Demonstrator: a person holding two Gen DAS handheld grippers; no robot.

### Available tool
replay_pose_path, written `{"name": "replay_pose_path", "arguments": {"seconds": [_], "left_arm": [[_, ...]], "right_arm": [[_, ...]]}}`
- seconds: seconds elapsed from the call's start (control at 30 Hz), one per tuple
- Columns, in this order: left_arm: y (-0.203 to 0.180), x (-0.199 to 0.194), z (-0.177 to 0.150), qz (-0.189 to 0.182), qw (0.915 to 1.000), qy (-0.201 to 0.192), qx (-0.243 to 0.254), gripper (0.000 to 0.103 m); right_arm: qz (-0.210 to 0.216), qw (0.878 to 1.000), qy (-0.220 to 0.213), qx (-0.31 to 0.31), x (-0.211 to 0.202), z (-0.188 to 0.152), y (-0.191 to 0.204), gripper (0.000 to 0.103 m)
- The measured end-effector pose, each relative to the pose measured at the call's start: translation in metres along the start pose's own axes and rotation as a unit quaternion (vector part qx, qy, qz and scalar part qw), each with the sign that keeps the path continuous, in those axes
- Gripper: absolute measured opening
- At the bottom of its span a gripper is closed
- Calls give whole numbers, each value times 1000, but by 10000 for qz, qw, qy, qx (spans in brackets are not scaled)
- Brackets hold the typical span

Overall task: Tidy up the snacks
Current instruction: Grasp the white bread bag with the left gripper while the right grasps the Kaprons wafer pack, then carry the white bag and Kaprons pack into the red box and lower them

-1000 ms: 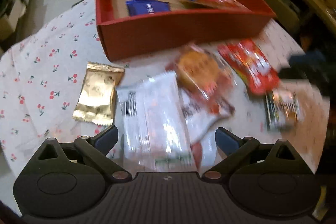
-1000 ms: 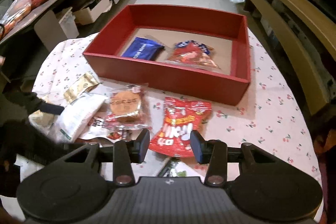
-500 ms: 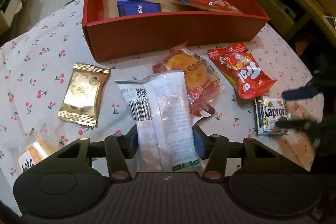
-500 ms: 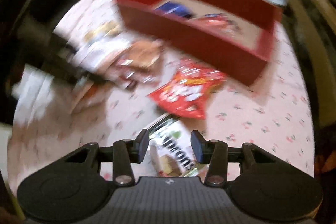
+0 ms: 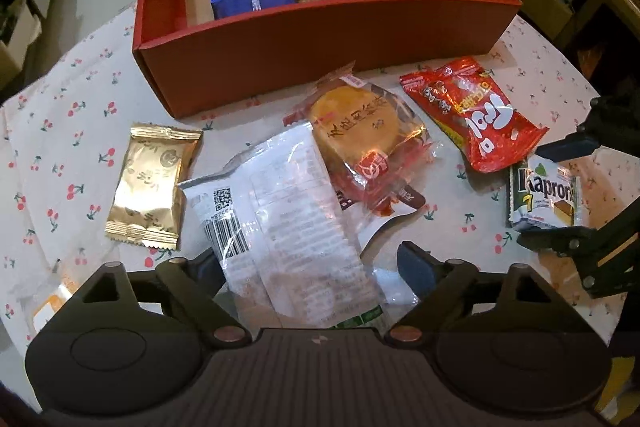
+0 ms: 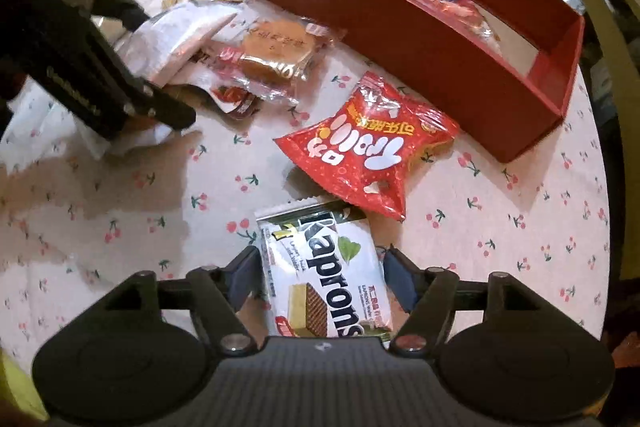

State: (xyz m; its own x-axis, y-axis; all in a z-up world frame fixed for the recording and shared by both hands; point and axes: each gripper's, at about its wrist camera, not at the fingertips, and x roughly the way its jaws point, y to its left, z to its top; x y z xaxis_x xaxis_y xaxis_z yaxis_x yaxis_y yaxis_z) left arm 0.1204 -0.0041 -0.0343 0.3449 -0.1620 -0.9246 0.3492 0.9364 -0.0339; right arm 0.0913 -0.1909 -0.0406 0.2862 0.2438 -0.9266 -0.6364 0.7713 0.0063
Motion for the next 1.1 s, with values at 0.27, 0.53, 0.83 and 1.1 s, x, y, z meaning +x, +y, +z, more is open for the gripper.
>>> {"name": "replay_pose_path", "arguments": {"seconds": [0.27,0.53,0.83,1.1], "left_arm": [[7,-12,-9,121,9994,-133,-300,70],[-3,-26,-15,261,9990,-337,-159,58],[-5,-19,-20,301,9993,-205,-115,80],[7,-15,-24,48,9988,-169,-466,67]], "right_arm": [[-247,9992,-32,315,-9,-2,16,73],[-398,9957,-442,715,-28,6,16,72],[-294,9959,-473,711,-27,10,28,72],[-233,9955,-516,761,-29,12,28,72]]}}
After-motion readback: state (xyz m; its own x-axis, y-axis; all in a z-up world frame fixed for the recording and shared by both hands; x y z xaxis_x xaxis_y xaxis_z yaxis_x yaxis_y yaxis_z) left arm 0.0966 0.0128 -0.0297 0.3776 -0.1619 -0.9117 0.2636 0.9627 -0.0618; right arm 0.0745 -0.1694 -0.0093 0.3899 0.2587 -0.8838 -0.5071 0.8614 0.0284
